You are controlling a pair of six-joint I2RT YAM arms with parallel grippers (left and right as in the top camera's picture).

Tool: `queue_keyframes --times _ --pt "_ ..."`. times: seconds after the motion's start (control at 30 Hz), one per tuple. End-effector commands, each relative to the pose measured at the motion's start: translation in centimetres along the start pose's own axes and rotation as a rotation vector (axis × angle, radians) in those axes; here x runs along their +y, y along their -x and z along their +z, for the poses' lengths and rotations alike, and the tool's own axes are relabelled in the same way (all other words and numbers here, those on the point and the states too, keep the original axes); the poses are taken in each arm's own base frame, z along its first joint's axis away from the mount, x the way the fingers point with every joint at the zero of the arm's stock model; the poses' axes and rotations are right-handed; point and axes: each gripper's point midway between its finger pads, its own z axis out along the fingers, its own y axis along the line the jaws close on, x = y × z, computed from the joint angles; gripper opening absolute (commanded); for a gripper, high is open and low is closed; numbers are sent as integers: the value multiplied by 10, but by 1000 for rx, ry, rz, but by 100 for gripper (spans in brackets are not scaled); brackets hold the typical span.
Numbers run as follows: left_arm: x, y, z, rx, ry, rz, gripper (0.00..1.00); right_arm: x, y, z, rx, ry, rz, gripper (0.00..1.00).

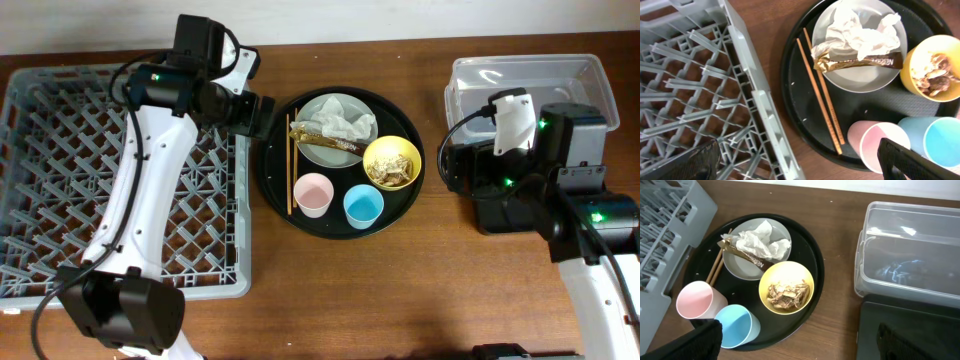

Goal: Sort waste into correct bins and load items into the dishwasher rack
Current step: 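Reach the right gripper to the tissue and wrapper on the white plate, then grasp tissue and wrapper with right gripper, drop into clear bin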

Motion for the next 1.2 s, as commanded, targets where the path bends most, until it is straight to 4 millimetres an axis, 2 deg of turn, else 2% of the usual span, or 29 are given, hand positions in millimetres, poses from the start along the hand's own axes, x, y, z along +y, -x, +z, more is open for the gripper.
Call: queue_keyframes --times 0.0,0.13,0.17,0.23,0.33,0.47,0.5,0.53,0.6,0.7,0.77,0.87,1.03,1.17 --pt "-16 8 0 -15 -33 -87 100 2 10 -3 -28 17 45 100" --pt "-38 9 1 -12 -53 -48 99 1 10 -3 -31 13 72 99" --pt "-42 9 1 -12 -57 -49 99 1 12 -2 -35 13 88 96" --pt "-37 9 1 -14 -51 -131 99 2 13 6 -28 21 119 93" --pt "-20 10 0 -20 -34 -194 99 16 18 25 -21 48 96 87" --pt "28 -3 -6 5 16 -294 99 56 38 73 -46 12 -27 88" --pt "47 -11 -9 19 37 -339 100 76 44 95 -26 7 -91 88" --pt "60 -16 -11 26 50 -367 99 86 48 107 -12 12 -123 88" --pt "92 -28 -18 35 86 -441 99 112 59 145 66 34 -226 89" --pt "129 -44 -27 40 125 -518 99 130 61 203 223 51 -372 95" --pt "140 -51 -30 47 138 -543 99 129 36 245 365 63 -460 98" --pt "141 -53 -30 53 139 -533 99 132 -16 281 513 147 -527 98" --pt "141 -54 -31 57 138 -534 99 135 -62 307 617 247 -610 98" --pt "141 -54 -30 56 138 -534 99 129 -87 326 665 257 -619 99"
